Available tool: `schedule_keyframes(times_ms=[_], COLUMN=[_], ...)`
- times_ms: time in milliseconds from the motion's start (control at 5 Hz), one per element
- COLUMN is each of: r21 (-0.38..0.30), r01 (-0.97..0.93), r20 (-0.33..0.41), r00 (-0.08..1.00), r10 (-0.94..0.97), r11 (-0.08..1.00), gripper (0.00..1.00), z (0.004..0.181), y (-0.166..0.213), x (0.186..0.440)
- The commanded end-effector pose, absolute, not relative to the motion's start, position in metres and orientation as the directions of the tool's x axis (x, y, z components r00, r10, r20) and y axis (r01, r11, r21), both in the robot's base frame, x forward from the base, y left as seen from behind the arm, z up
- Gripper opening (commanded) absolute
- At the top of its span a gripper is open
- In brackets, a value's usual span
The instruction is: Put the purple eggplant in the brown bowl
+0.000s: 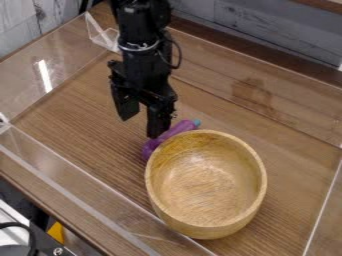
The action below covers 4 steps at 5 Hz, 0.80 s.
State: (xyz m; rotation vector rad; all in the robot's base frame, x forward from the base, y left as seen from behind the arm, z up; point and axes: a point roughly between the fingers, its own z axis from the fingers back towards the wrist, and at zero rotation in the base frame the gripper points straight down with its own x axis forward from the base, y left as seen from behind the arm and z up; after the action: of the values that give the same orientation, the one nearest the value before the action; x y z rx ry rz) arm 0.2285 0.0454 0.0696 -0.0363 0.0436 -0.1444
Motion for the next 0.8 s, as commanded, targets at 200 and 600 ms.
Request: schedule_keyframes(times_ms=[200,600], r21=[-0.021,-0.021], r01=[0.113,0.087], r20=[0.031,0.049], r00=[0.993,0.995], r10=[-0.112,-0.086], r11=[0.993,0.996], gripper=[1.00,1.00], z=[0.090,0.081], y=[0.041,0.026], x=[0.233,0.231])
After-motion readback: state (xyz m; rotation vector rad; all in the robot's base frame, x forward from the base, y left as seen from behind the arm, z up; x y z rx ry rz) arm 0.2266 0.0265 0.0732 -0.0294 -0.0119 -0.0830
